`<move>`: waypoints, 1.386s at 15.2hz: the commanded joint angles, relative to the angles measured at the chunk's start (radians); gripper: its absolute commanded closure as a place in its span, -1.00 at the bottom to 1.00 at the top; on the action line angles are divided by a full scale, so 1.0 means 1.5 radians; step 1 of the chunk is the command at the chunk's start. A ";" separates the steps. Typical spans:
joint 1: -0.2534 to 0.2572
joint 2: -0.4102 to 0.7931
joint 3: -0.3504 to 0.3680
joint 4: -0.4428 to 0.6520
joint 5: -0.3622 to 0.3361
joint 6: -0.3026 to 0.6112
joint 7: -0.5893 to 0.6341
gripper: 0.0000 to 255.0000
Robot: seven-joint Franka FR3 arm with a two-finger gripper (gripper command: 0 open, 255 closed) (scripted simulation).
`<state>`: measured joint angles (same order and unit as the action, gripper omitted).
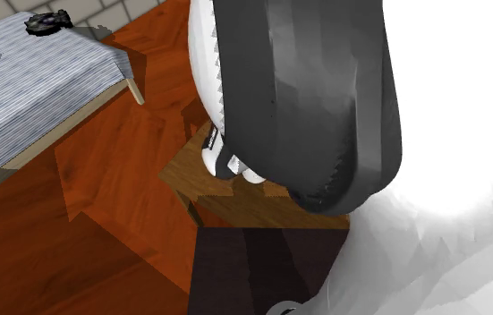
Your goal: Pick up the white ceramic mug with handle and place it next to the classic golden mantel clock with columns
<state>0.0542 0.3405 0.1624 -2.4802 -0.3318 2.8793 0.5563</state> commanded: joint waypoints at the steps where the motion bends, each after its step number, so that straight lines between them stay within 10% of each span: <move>1: -0.009 -0.020 0.013 -0.004 0.014 -0.016 -0.011 1.00; 21: -0.053 -0.210 0.084 -0.012 0.167 -0.189 -0.129 1.00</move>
<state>-0.0248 0.0377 0.2871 -2.4996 -0.0902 2.6085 0.3705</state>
